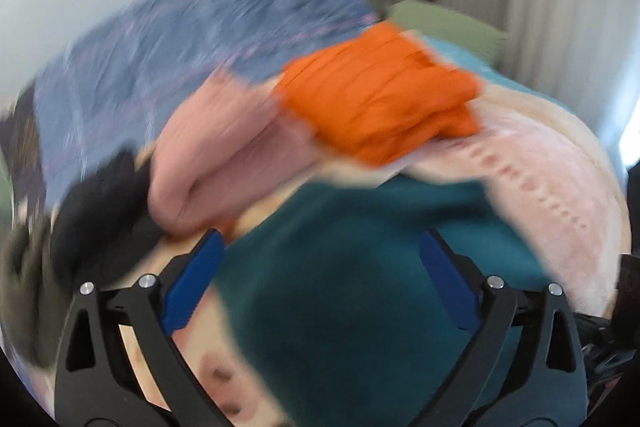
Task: Fold large clothes
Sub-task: 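Grip the green bundle with both tools and lift it off the blanket, then carry the green bundle with both tools beside the orange jacket and release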
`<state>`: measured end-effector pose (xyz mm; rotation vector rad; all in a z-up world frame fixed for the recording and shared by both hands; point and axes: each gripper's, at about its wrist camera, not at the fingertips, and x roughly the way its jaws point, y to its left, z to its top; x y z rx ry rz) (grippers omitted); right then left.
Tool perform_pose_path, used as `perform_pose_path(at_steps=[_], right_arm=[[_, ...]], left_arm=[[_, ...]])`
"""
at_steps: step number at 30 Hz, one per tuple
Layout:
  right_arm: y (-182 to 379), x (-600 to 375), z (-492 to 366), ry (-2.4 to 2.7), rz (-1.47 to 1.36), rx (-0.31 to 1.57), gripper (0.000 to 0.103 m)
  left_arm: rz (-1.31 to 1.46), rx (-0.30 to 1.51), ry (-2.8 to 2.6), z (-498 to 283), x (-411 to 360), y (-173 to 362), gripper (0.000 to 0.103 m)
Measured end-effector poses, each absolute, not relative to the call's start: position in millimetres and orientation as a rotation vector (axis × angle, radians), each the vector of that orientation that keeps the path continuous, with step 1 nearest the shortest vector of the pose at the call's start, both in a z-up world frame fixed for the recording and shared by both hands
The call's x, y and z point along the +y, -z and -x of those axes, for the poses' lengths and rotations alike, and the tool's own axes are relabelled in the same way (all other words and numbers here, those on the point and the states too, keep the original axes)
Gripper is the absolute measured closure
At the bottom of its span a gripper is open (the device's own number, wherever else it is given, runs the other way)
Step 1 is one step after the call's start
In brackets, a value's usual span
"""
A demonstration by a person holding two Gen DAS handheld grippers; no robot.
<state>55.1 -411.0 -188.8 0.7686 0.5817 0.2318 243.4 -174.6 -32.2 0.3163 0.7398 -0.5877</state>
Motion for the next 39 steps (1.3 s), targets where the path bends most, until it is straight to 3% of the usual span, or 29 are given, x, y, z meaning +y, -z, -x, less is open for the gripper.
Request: perform_pose_path(at_steps=[6, 16, 19, 21, 22, 24, 33, 39], right_arm=[[186.6, -409.8, -48.9, -0.224, -0.757, 0.588, 0.023], [187.8, -412.1, -57.8, -0.254, -0.793, 0.605, 0.016], [185.8, -411.2, -59.6, -0.261, -0.79, 0.61, 0.022], [181.3, -410.9, -55.7, -0.264, -0.783, 0.59, 0.038], [177.4, -409.8, -53.4, -0.262, -0.77, 0.575, 0.041], [164.0, -404.3, -47.6, -0.239, -0.715, 0.554, 0.051], [84.6, -433.6, -0.8, -0.192, -0.596, 0.358, 0.054], [43.5, -519.2, 17.9, -0.057, -0.567, 0.216, 0.054]], left_arm=[[0.254, 1.013, 0.724, -303.4, -98.3, 93.8, 0.002], [0.576, 1.129, 1.022, -335.2, -114.9, 159.5, 0.002], [0.555, 1.095, 1.053, -336.6, -118.7, 159.1, 0.002], [0.512, 1.031, 1.053, -331.3, -122.0, 151.3, 0.006], [0.504, 1.007, 1.056, -328.1, -124.1, 146.5, 0.015], [0.492, 0.955, 1.055, -316.0, -126.7, 130.4, 0.022], [0.359, 0.695, 1.143, -262.6, -177.0, 1.5, 0.027], [0.236, 0.588, 1.226, -249.4, -306.4, -83.5, 0.027]])
